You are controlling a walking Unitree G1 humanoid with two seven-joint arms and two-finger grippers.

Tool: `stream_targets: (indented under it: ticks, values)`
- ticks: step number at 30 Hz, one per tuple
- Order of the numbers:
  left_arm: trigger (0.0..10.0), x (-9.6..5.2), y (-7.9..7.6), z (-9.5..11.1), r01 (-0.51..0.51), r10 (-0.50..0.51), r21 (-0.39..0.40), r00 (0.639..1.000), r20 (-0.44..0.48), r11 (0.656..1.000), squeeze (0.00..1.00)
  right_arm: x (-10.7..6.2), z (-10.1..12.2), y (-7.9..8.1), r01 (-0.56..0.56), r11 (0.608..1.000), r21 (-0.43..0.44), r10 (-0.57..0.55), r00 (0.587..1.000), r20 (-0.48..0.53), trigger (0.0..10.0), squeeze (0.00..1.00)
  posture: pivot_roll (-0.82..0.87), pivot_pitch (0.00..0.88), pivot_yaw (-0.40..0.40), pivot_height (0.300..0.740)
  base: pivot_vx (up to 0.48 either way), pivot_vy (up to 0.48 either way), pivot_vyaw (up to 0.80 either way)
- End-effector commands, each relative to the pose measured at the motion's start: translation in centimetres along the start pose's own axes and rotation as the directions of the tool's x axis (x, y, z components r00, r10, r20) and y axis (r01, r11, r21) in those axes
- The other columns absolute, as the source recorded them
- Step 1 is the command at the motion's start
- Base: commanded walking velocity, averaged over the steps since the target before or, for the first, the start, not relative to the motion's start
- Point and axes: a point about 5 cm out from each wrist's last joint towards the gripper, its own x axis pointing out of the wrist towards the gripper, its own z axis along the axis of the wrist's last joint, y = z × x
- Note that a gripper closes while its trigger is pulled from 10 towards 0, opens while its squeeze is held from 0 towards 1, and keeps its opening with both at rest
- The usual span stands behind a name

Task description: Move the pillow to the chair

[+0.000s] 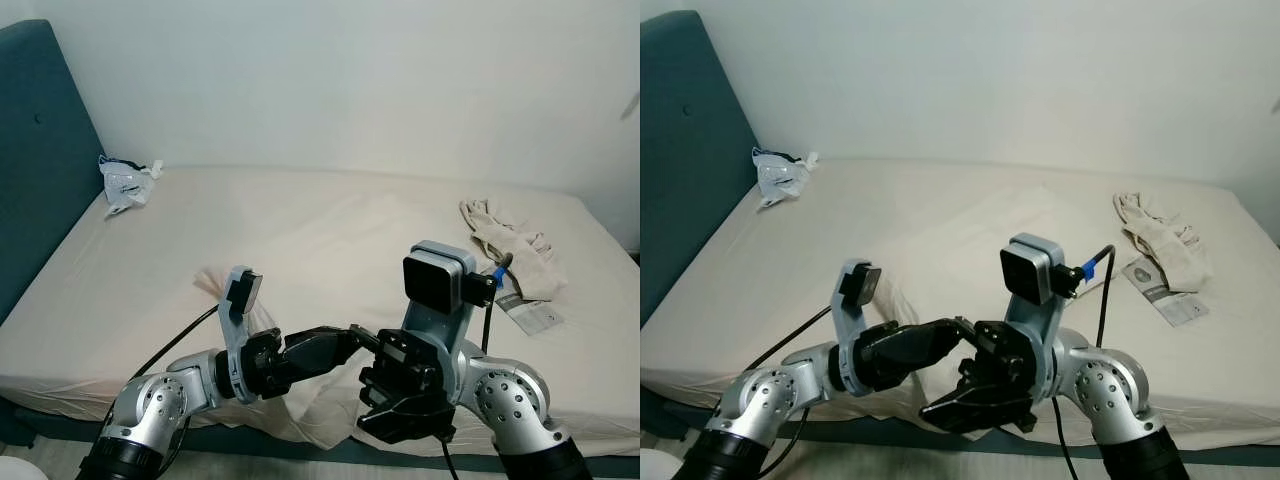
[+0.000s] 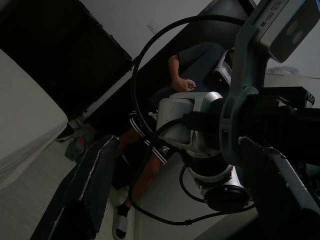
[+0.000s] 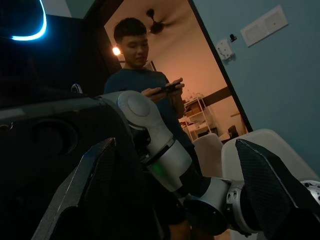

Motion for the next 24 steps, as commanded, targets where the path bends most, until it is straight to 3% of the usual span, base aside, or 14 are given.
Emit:
stream_targets:
  ticks: [1, 7, 9, 10, 14, 15, 16, 17, 18, 20, 21, 22, 23, 24]
  values:
    - [10.0, -0.1, 0.2, 0.0, -0.010, 0.010, 0.003, 1.000, 0.000, 1.000, 0.00, -0.3, 0.3, -0.1, 0.026, 0.999, -0.026, -0.026, 1.000, 0.010, 10.0, 0.00, -0.01, 0.039, -0.023, 0.740, 0.000, 0.000, 0.00]
    - [10.0, -0.2, 1.4, -0.1, -0.147, 0.147, 0.069, 0.989, 0.002, 0.987, 0.00, -0.4, 0.0, -2.1, 0.210, 0.960, -0.183, -0.221, 0.974, -0.042, 10.0, 0.00, 0.00, 0.032, -0.012, 0.740, 0.000, 0.000, 0.00]
    - [10.0, -1.0, 5.0, -0.1, -0.524, 0.575, 0.364, 0.817, -0.040, 0.770, 0.00, -0.8, -1.1, -3.6, 0.321, 0.876, -0.360, -0.403, 0.898, -0.178, 10.0, 0.00, 0.00, 0.031, -0.008, 0.740, 0.000, 0.000, 0.00]
    - [10.0, -1.0, 5.0, -0.1, -0.524, 0.575, 0.364, 0.817, -0.040, 0.770, 0.00, -0.8, -1.1, -3.6, 0.321, 0.876, -0.360, -0.403, 0.898, -0.178, 10.0, 0.00, 0.00, 0.031, -0.008, 0.740, 0.000, 0.000, 0.00]
    - [10.0, -2.6, 6.2, 1.5, -0.729, 0.763, 0.419, 0.635, 0.120, 0.541, 0.00, -1.2, -0.1, -3.1, 0.391, 0.852, -0.349, -0.425, 0.905, -0.026, 10.0, 0.00, 0.01, 0.039, -0.001, 0.740, 0.000, 0.000, 0.00]
    - [10.0, -3.5, 6.6, 1.8, -0.792, 0.819, 0.396, 0.554, 0.150, 0.464, 0.00, -1.3, 0.0, -2.9, 0.403, 0.846, -0.349, -0.430, 0.903, 0.001, 10.0, 0.00, 0.01, 0.038, 0.001, 0.740, 0.000, 0.000, 0.00]
    - [10.0, -5.7, 7.5, 1.9, -0.867, 0.923, 0.438, 0.341, 0.179, 0.236, 0.00, -1.7, -0.2, -2.9, 0.430, 0.818, -0.381, -0.465, 0.885, 0.000, 10.0, 0.00, 0.01, 0.040, 0.005, 0.740, 0.000, 0.000, 0.00]
    - [10.0, -5.7, 7.5, 1.9, -0.867, 0.923, 0.438, 0.341, 0.179, 0.236, 0.00, -1.7, -0.2, -2.9, 0.430, 0.818, -0.381, -0.465, 0.885, 0.000, 10.0, 0.00, 0.01, 0.040, 0.005, 0.740, 0.000, 0.000, 0.00]
    - [10.0, -8.0, 8.1, 1.6, -0.881, 0.969, 0.473, 0.135, 0.206, 0.022, 0.00, -2.1, -0.6, -3.2, 0.471, 0.773, -0.424, -0.522, 0.853, -0.004, 10.0, 0.00, 0.01, 0.044, 0.005, 0.740, 0.000, 0.000, 0.00]
    - [10.0, -8.0, 8.1, 1.6, -0.881, 0.969, 0.473, 0.135, 0.206, 0.022, 0.00, -2.1, -0.6, -3.2, 0.471, 0.773, -0.424, -0.522, 0.853, -0.004, 10.0, 0.00, 0.01, 0.044, 0.005, 0.740, 0.000, 0.000, 0.00]
    - [10.0, -9.3, 8.3, 1.4, -0.886, 0.974, 0.459, 0.035, 0.223, -0.073, 0.00, -2.5, -0.8, -3.6, 0.510, 0.741, -0.436, -0.566, 0.824, 0.003, 10.0, 0.00, 0.01, 0.044, 0.005, 0.740, 0.000, 0.000, 0.00]
    - [10.0, -10.5, 8.3, 1.0, -0.886, 0.970, 0.435, -0.061, 0.236, -0.161, 0.00, -4.4, -1.5, -5.6, 0.663, 0.589, -0.462, -0.748, 0.664, 0.001, 10.0, 0.00, 0.01, 0.042, 0.006, 0.740, 0.000, 0.000, 0.00]
    - [10.0, -10.5, 8.3, 1.0, -0.886, 0.970, 0.435, -0.061, 0.236, -0.161, 0.00, -4.4, -1.5, -5.6, 0.663, 0.589, -0.462, -0.748, 0.664, 0.001, 10.0, 0.00, 0.01, 0.042, 0.006, 0.740, 0.000, 0.000, 0.00]
    - [10.0, -11.1, 8.4, 0.6, -0.884, 0.963, 0.420, -0.107, 0.248, -0.207, 0.00, -6.6, -2.1, -7.2, 0.759, 0.395, -0.518, -0.888, 0.460, -0.003, 10.0, 0.00, 0.01, 0.042, 0.006, 0.740, 0.000, 0.000, 0.00]
